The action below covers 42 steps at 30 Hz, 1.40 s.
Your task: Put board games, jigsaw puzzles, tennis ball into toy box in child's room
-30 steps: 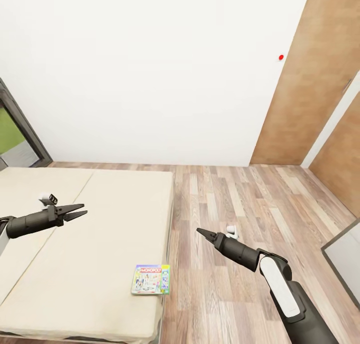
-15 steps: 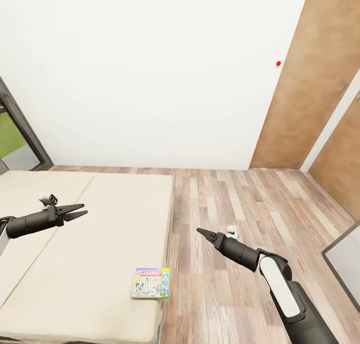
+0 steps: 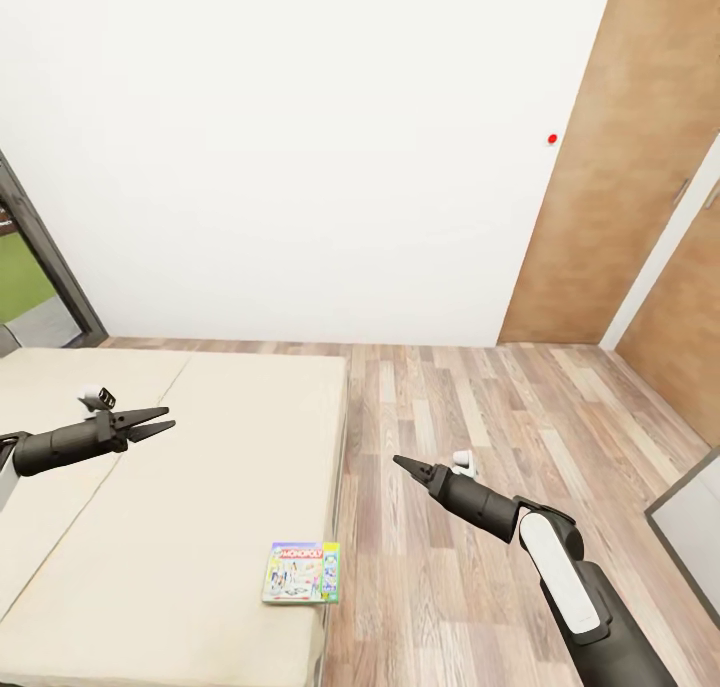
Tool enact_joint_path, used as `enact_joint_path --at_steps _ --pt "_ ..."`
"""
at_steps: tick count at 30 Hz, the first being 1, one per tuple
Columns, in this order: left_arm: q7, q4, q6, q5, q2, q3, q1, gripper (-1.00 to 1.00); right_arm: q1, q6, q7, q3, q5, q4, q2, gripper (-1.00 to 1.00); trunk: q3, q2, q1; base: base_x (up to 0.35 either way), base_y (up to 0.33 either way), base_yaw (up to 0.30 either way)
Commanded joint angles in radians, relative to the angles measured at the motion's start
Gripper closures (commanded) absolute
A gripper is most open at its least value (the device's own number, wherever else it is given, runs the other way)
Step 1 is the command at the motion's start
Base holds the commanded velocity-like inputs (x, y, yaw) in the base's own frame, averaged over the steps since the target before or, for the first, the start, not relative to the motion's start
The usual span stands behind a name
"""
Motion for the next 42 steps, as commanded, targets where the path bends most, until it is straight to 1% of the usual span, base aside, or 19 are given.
enact_joint_path --at_steps 1,17,25,42 --pt "-0.004 0.000 0.011 -0.001 0.000 0.000 -0.001 -1.00 -0.001 0.003 0.001 0.000 -0.001 0.000 -0.001 -1.00 0.000 -0.002 0.001 0.000 0.000 0.000" --pt "-0.004 0.000 0.011 -0.001 0.000 0.000 -0.001 -1.00 -0.001 0.002 0.001 0.000 -0.001 0.001 -0.001 -1.00 0.026 -0.002 0.001 0.000 0.000 0.007" --pt "-0.004 0.000 0.011 -0.001 -0.005 0.000 -0.001 -1.00 -0.001 0.002 0.001 0.000 -0.001 0.001 -0.001 -1.00 0.040 -0.002 0.001 0.000 0.000 0.055" --pt "-0.004 0.000 0.011 -0.002 -0.006 0.000 -0.001 -1.00 -0.001 0.002 0.001 0.000 -0.001 0.001 -0.001 -1.00 0.068 -0.002 0.001 0.000 0.000 0.066"
